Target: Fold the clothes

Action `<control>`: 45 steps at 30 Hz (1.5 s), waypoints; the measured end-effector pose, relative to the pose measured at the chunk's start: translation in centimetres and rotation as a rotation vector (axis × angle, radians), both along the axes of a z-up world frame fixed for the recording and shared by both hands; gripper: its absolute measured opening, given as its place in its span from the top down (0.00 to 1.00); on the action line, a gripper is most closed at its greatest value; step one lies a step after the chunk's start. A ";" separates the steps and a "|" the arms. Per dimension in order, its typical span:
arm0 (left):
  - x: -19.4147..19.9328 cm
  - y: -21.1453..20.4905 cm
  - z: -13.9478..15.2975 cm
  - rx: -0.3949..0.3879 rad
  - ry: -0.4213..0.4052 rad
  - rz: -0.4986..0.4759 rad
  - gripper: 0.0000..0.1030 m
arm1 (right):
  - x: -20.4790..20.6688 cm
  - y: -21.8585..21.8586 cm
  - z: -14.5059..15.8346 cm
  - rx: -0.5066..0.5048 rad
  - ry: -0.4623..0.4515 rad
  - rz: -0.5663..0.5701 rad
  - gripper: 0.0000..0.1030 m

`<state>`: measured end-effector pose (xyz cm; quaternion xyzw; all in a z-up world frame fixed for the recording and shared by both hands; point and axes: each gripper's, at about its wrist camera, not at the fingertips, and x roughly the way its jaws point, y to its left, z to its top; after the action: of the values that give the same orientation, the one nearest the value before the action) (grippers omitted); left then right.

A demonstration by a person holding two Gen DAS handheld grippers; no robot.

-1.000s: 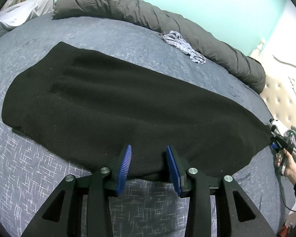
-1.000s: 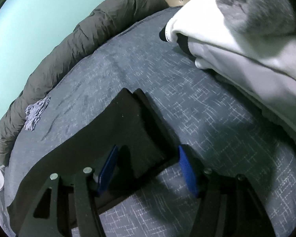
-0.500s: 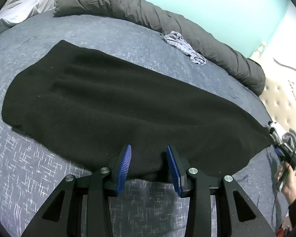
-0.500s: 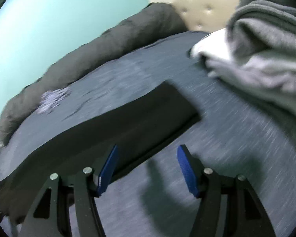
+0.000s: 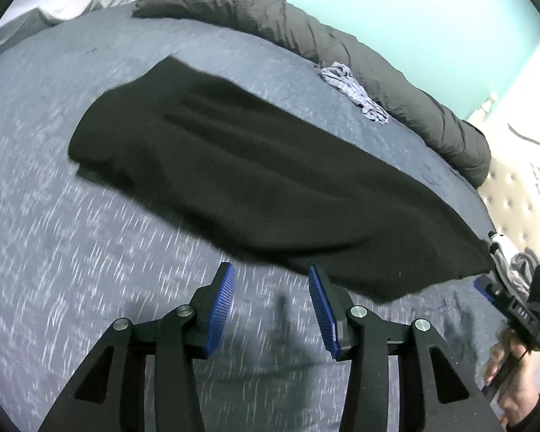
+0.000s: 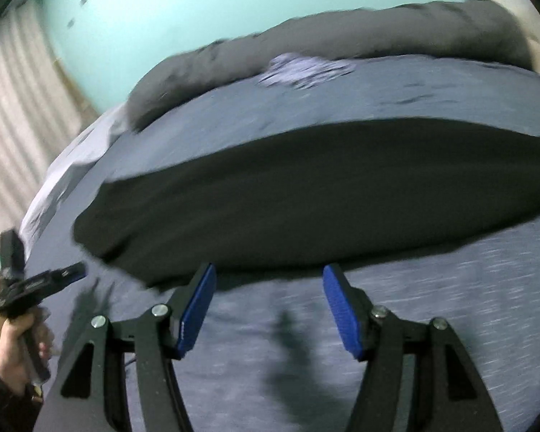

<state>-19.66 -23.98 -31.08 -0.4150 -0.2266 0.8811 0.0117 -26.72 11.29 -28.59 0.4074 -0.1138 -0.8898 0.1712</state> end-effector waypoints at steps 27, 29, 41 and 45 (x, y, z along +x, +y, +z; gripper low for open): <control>2.6 -4.0 -0.3 0.049 0.033 -0.029 0.54 | -2.3 -15.1 -1.1 0.161 0.099 0.209 0.49; 2.6 -4.0 -0.2 0.049 0.035 -0.028 0.54 | -2.6 -15.4 -0.9 0.161 0.119 0.209 0.49; 2.9 -4.5 0.1 0.052 0.040 -0.016 0.54 | -2.2 -14.5 0.3 0.101 0.118 0.327 0.95; 2.6 -5.0 0.3 0.054 0.043 0.000 0.54 | -0.9 -13.8 -0.4 0.145 0.092 0.386 0.95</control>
<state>-17.02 -29.01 -30.82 -0.3956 -0.2502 0.8833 0.0278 -27.63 -2.54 -28.99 0.3921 0.0386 -0.8640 0.3136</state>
